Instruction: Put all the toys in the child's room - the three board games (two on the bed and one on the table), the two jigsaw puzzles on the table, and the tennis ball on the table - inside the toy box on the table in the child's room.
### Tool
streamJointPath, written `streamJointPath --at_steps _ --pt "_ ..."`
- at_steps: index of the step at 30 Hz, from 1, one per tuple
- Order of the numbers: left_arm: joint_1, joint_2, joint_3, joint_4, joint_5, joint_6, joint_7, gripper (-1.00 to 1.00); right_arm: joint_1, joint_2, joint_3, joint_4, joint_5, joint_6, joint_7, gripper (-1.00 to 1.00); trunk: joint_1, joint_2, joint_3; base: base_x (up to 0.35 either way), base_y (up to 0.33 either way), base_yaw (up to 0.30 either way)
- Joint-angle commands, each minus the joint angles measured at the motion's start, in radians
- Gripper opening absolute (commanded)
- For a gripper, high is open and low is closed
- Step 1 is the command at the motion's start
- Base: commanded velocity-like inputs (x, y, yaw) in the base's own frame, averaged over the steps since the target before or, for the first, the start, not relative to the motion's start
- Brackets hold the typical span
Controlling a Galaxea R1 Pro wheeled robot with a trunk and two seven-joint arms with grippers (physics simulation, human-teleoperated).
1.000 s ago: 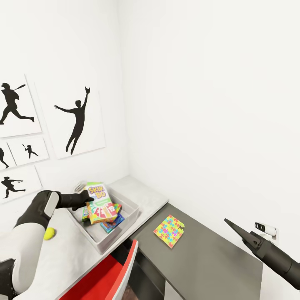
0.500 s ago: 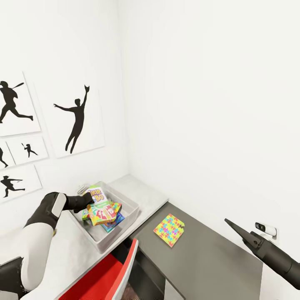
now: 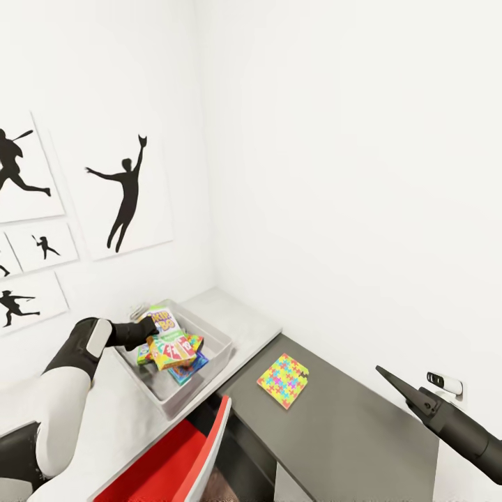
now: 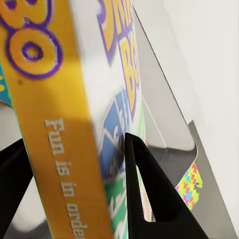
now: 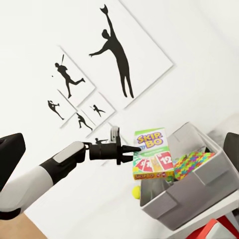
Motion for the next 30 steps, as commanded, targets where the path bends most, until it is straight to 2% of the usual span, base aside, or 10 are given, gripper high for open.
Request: streamJointPath --at_steps 1,9,20,30 --pt "-0.002 0.0 0.005 0.0 -0.009 0.003 -0.008 -1.0 0.0 0.0 0.0 0.0 -0.002 0.008 0.002 1.0 0.0 -0.001 -0.002 0.0 0.0 0.0" --pt "-0.006 -0.001 0.006 0.0 -0.01 -0.003 -0.008 -1.0 0.0 0.0 0.0 0.0 -0.002 0.008 0.003 1.0 0.0 -0.001 -0.015 0.0 0.0 0.0" --pt "-0.007 -0.002 0.006 0.017 -0.007 -0.072 -0.008 -1.0 0.0 0.0 0.0 0.0 -0.002 0.008 0.006 1.0 0.0 -0.001 -0.033 0.0 0.0 0.0" --pt "-0.007 -0.004 0.006 0.02 -0.007 -0.087 -0.008 -1.0 0.0 0.0 0.0 0.001 -0.002 0.008 0.006 1.0 0.0 -0.001 -0.05 0.0 0.0 0.0"
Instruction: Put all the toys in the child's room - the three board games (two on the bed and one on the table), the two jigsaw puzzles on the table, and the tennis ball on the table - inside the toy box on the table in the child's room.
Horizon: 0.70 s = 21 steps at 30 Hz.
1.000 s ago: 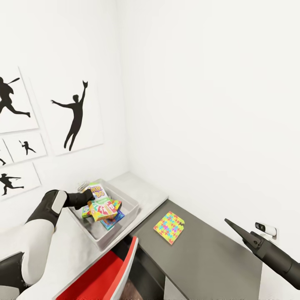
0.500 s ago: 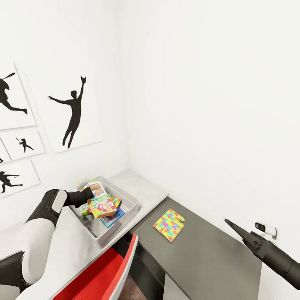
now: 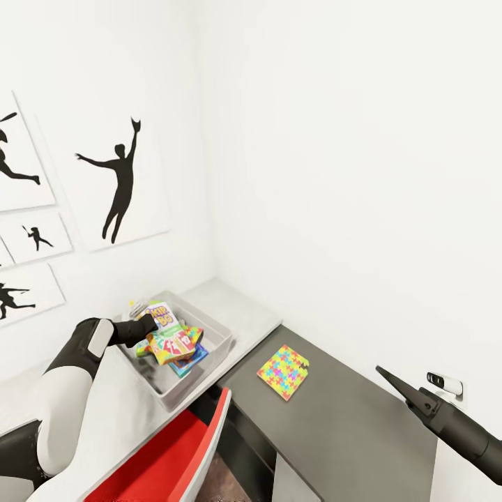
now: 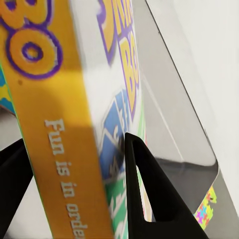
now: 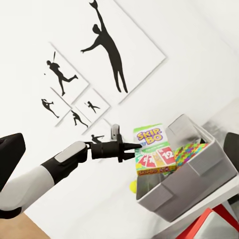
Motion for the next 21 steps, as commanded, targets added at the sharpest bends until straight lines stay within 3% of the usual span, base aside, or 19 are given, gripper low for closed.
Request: streamJointPath --at_steps 1,21 --pt "-0.002 -0.001 0.005 0.0 -0.004 0.005 -0.006 -1.0 -0.001 0.0 0.0 0.0 -0.003 0.009 0.001 1.0 0.001 -0.002 -0.004 0.0 0.0 0.0" --pt "-0.003 0.0 0.005 0.0 -0.004 -0.008 -0.006 -1.0 -0.001 0.0 0.0 0.001 -0.003 0.008 0.003 1.0 0.001 -0.002 -0.026 0.0 0.0 0.0"
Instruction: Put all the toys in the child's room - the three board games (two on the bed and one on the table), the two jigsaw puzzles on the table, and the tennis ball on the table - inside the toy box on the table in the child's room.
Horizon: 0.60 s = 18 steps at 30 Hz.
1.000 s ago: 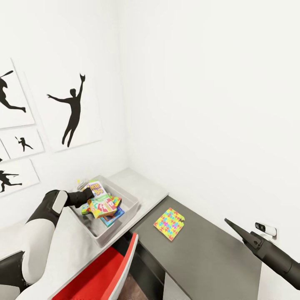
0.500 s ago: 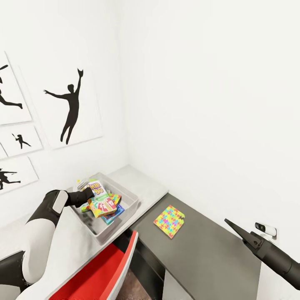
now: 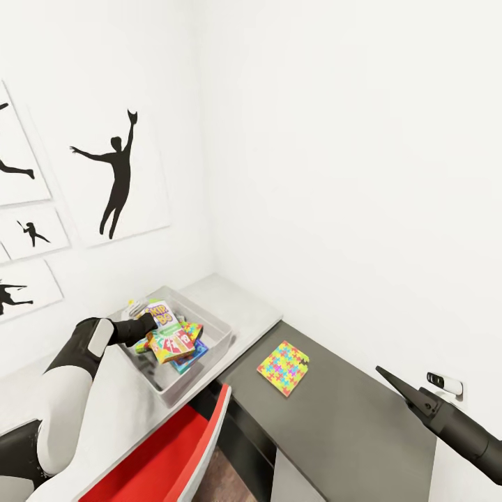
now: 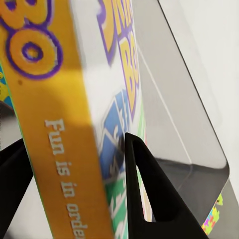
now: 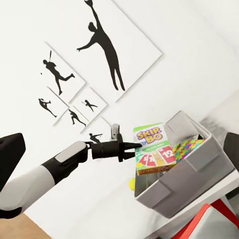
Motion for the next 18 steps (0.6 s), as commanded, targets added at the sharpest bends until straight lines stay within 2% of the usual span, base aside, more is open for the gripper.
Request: streamJointPath --at_steps 1,15,16,18 --pt "-0.001 0.0 0.005 0.0 -0.004 0.006 -0.005 -1.0 -0.001 0.0 0.0 0.0 -0.003 0.008 0.002 1.0 0.001 -0.002 -0.002 0.0 0.0 0.0" --pt "-0.001 0.001 0.004 -0.001 -0.004 0.006 -0.005 -1.0 -0.001 0.0 0.0 0.0 -0.002 0.008 0.002 1.0 0.001 -0.002 -0.002 0.0 0.0 0.0" --pt "-0.001 0.001 0.004 -0.001 -0.004 0.006 -0.005 1.0 -0.001 0.0 0.0 0.0 -0.002 0.008 0.002 1.0 0.001 -0.002 -0.002 0.0 0.0 0.0" --pt "-0.001 0.001 0.004 -0.001 -0.004 0.006 -0.005 1.0 0.0 0.001 0.0 0.0 -0.002 0.008 0.002 1.0 0.001 -0.002 -0.002 0.0 0.0 0.0"
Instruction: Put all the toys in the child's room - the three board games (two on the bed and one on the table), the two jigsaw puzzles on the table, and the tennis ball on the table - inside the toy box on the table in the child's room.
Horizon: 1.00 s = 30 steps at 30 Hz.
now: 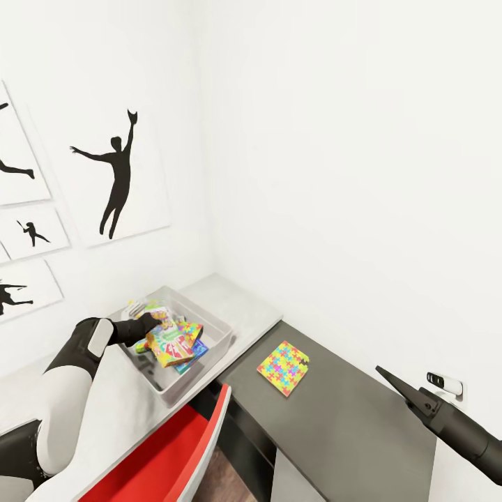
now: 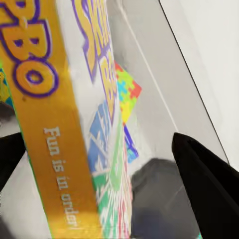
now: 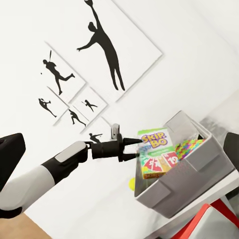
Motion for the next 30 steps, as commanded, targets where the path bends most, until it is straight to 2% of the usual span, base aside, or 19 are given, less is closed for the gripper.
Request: streamJointPath --at_steps 1,17,22,25,27,28,29,30 --pt "-0.001 0.0 0.005 -0.001 -0.003 0.006 -0.005 1.0 -0.001 0.0 0.0 0.0 -0.003 0.008 0.002 1.0 0.001 -0.002 -0.002 0.0 0.0 0.0" --pt "-0.001 0.002 0.005 -0.002 -0.003 0.008 -0.011 1.0 -0.001 0.0 0.0 0.0 -0.002 0.008 0.002 1.0 0.001 -0.002 -0.002 0.0 0.0 0.0" --pt "-0.001 0.01 0.005 -0.013 0.015 0.023 -0.036 1.0 -0.001 0.0 0.0 0.0 -0.002 0.008 0.002 1.0 0.001 -0.002 -0.002 0.0 0.0 0.0" --pt "-0.001 0.039 0.005 -0.033 0.05 0.083 -0.112 1.0 -0.001 0.001 0.0 0.0 -0.003 0.008 0.002 1.0 0.001 -0.002 -0.002 0.0 0.0 0.0" --pt "0.0 0.088 0.003 -0.076 0.073 0.169 -0.23 1.0 -0.001 0.001 0.0 0.0 -0.003 0.008 0.002 1.0 0.001 -0.002 -0.002 0.0 0.0 0.0" --pt "0.0 0.098 0.003 -0.086 0.075 0.183 -0.257 1.0 -0.001 0.001 0.0 0.0 -0.003 0.008 0.002 1.0 0.001 -0.002 -0.002 0.0 0.0 0.0" --pt "0.001 0.138 0.0 -0.119 0.079 0.211 -0.348 1.0 -0.001 0.001 0.0 0.0 -0.003 0.008 0.002 1.0 0.001 -0.002 -0.002 0.0 0.0 0.0" --pt "0.002 0.154 -0.002 -0.13 0.08 0.217 -0.381 1.0 -0.001 0.001 0.0 0.0 -0.003 0.008 0.002 1.0 0.001 -0.002 -0.002 0.0 0.0 0.0"
